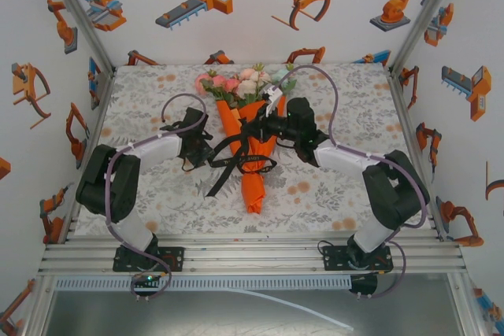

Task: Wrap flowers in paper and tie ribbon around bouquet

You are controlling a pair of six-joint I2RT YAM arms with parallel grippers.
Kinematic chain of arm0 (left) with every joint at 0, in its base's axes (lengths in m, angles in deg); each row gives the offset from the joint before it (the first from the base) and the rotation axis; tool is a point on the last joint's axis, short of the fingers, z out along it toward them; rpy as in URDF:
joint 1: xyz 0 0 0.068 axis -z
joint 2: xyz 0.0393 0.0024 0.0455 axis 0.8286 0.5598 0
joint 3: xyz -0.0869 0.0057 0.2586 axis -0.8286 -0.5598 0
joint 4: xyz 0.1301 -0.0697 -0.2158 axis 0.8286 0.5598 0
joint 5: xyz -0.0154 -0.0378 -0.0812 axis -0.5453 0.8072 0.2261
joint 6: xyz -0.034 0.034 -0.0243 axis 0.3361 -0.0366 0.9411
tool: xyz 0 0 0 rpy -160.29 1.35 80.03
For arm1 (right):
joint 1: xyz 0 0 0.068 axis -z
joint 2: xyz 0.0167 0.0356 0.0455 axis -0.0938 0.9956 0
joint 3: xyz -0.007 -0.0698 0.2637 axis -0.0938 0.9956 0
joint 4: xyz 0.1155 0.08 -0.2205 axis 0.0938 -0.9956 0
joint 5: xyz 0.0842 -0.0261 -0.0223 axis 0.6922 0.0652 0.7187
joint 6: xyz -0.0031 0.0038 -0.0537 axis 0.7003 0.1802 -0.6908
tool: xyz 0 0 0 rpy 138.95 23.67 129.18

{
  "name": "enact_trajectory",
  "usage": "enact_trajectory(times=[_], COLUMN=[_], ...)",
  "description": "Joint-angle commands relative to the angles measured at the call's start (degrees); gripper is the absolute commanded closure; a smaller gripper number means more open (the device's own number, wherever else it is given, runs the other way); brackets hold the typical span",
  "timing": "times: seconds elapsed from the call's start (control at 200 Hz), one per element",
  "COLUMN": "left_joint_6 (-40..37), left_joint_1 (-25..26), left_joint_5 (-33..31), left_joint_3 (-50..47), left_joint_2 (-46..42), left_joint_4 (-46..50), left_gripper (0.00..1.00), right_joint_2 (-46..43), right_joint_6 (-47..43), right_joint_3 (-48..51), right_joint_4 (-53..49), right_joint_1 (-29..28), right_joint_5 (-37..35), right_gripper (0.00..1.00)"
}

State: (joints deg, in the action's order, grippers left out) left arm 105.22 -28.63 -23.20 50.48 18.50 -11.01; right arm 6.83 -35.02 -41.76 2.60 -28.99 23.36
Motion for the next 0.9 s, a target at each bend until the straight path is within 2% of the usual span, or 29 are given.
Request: enact_trajectory(times=[0.0, 0.065, 0.135, 0.32, 0.446, 0.546, 0.666, 0.781, 0.896], left_joint_6=[0.32, 0.94, 1.64, 6.82, 13.24, 19.68, 27.78, 28.60, 28.80], left_joint_1=[-0.09, -0.14, -0.12, 0.81, 4.08, 8.97, 16.83, 23.52, 29.10], left_joint_5=[1.62, 1.20, 0.87, 5.27, 7.82, 10.21, 10.63, 11.76, 12.97], left_joint_3=[-0.40, -1.29, -2.39, -7.04, -8.59, -8.41, -7.41, -0.95, 3.31], left_joint_2=[-0.27, -2.19, -5.82, -19.80, -26.06, -27.93, -26.49, -18.57, -10.08], left_joint_4=[0.33, 1.45, 3.08, 5.05, 5.56, 2.59, -6.76, -12.27, -17.09], left_gripper=[0.78, 0.91, 1.00, 1.00, 1.00, 1.00, 1.00, 0.98, 0.85], right_joint_2=[0.86, 0.79, 0.86, 1.39, 2.51, 3.31, 3.58, 3.50, 3.07], right_joint_6=[-0.39, -0.36, 0.24, 1.27, 1.28, 1.53, 2.32, 2.85, 3.10], right_joint_3=[-1.81, -1.72, -1.68, -2.00, -2.18, -2.59, -2.18, -1.50, -0.73], right_joint_4=[1.37, 1.37, 1.29, 0.49, 0.76, 1.05, 2.28, 2.67, 2.78], right_joint_1=[-0.13, -0.17, -0.13, -0.17, -0.22, -0.22, -0.19, -0.17, -0.17], right_joint_5=[-0.61, -1.10, -2.04, -4.30, -5.59, -6.07, -6.33, -6.17, -5.85], right_gripper=[1.00, 1.00, 1.00, 1.00, 1.00, 1.00, 1.00, 1.00, 1.00])
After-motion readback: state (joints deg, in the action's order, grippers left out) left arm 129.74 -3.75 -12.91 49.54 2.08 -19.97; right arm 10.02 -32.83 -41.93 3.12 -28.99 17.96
